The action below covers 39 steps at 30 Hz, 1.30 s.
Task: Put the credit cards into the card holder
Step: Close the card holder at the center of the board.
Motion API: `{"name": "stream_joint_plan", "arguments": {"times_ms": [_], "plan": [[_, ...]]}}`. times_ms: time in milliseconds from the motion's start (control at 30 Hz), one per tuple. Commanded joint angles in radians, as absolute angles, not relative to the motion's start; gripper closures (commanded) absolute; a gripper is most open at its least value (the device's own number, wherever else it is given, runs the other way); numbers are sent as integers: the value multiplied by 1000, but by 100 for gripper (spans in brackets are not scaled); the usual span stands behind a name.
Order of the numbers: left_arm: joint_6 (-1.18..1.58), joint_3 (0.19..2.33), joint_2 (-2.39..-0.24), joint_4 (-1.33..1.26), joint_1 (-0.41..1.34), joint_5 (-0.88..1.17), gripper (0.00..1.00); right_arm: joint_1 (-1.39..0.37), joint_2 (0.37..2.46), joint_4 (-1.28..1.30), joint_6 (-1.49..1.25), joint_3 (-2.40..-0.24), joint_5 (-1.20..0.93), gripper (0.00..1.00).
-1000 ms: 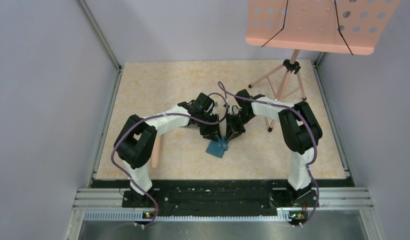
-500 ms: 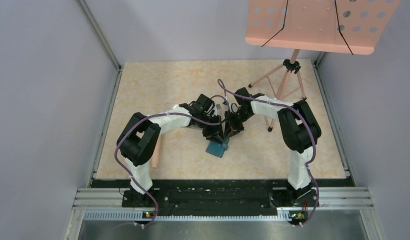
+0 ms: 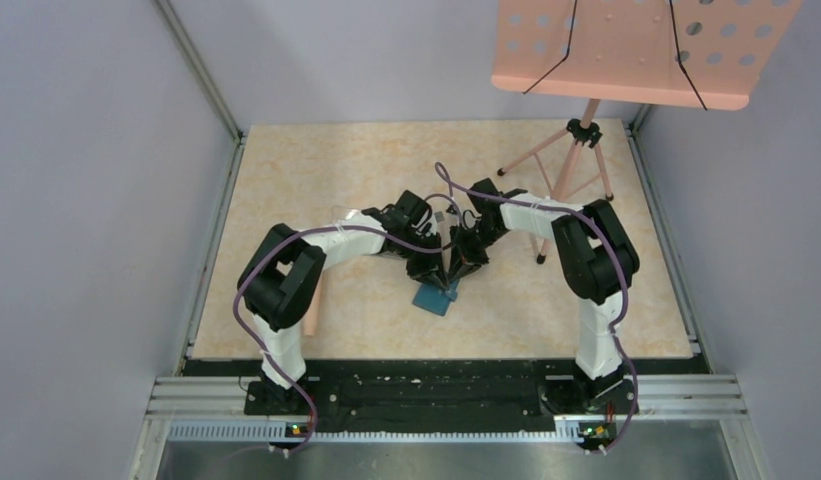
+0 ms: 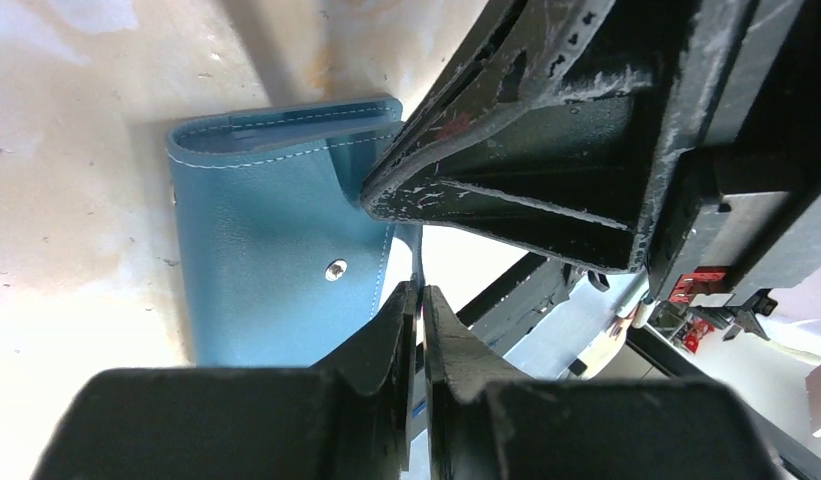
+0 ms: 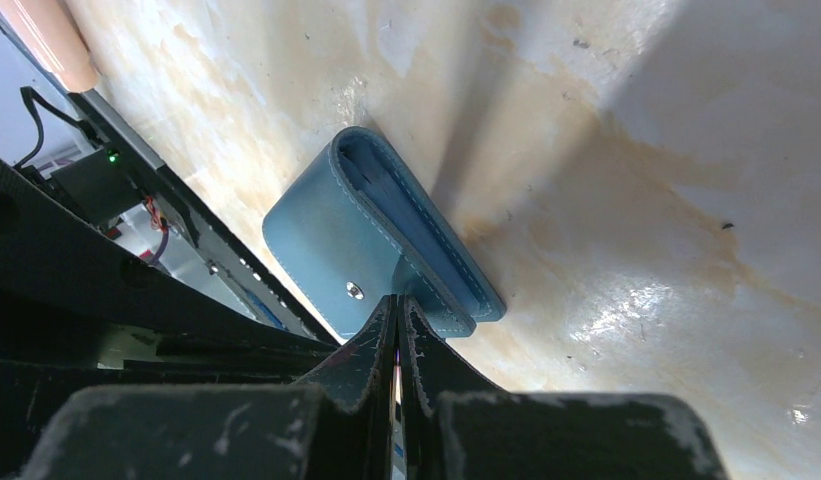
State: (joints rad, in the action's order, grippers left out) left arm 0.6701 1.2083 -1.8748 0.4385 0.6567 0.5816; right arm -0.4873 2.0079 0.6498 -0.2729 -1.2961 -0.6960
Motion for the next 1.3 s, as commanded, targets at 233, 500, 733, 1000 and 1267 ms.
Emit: {"name": "stream_joint_plan", "arguments": {"times_ms": [233,500,733,1000,1267], "plan": [[632,1242,-1892,450,671,586,92,-497,2020,634,-267,-1294,-684,100],[615,1264,-1874,491,670,509,100,-496,2014,634,-265,-1291,-682,100],[597,1287,-1870,526,669,432,100,-496,2011,633,-265,-1289,-683,100],[595,1296,-1906,535,670,430,100,-496,2012,633,-264,-1288,-683,100],[598,1293,-1925,535,670,427,100,-496,2011,633,-264,-1284,-684,100]]}}
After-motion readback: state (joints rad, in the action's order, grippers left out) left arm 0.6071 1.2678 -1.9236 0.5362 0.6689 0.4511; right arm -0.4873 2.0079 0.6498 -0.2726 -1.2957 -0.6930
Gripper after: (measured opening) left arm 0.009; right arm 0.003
